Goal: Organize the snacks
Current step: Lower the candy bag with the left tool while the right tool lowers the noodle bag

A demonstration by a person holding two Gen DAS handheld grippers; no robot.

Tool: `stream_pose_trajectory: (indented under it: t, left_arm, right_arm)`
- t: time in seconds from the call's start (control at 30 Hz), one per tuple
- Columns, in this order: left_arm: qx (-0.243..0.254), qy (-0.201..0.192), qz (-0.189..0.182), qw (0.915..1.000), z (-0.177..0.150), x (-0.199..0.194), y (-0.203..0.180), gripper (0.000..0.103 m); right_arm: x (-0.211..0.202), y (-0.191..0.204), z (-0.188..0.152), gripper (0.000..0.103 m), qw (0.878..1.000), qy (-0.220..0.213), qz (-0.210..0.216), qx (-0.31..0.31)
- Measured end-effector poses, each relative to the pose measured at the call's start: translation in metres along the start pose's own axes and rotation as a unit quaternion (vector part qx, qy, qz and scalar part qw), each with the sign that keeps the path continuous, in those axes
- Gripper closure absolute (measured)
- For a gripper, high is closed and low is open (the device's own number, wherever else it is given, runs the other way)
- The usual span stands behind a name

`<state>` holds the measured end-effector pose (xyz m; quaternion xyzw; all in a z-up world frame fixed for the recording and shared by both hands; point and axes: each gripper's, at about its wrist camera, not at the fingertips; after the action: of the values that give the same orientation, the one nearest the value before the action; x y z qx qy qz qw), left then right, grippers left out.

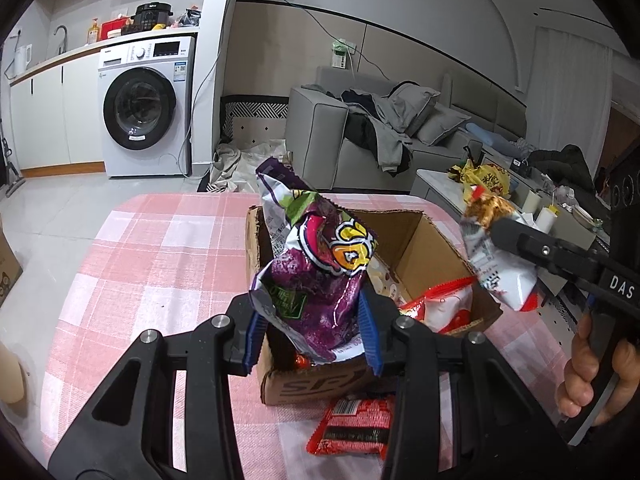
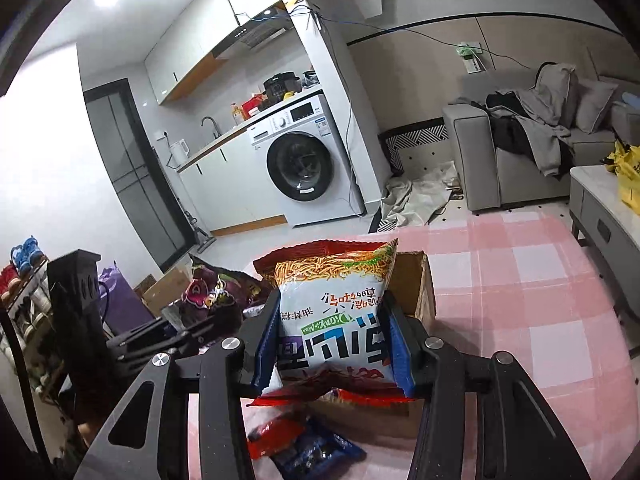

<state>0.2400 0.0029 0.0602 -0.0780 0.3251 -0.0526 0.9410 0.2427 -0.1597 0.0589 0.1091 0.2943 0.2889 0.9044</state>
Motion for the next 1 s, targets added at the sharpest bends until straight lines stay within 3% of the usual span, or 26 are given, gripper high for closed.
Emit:
stream_pose_trajectory:
  t: [0.2, 0.6, 1.0]
  left_arm:
    - [0.006, 0.0, 0.001, 1.0, 0.01, 0.02, -0.001, 0.066]
    - [0.026, 0.016, 0.003, 0.9995, 0.01, 0.067, -0.011, 0.066]
    - [0.05, 0.017, 0.005, 0.9986, 0.001, 0.088, -0.017, 0.066]
  right_arm:
    - [0.017, 0.0, 0.008, 0.056, 1.0, -0.006, 0.007, -0.003]
    - [0.062, -0.008, 0.012, 0.055, 0.999, 0.034, -0.031, -0.016]
    - [0.092, -0.003, 0.012, 0.055, 0.994, 0.061, -0.075, -0.054]
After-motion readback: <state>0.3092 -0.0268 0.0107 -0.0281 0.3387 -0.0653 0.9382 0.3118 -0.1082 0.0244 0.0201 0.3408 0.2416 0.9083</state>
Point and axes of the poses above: each gripper's, at about its wrist camera, not at the fingertips, and x roughly the way its jaws point, y to its left, z to its top, and after that the axes turned 5 degrees about y, right-handed
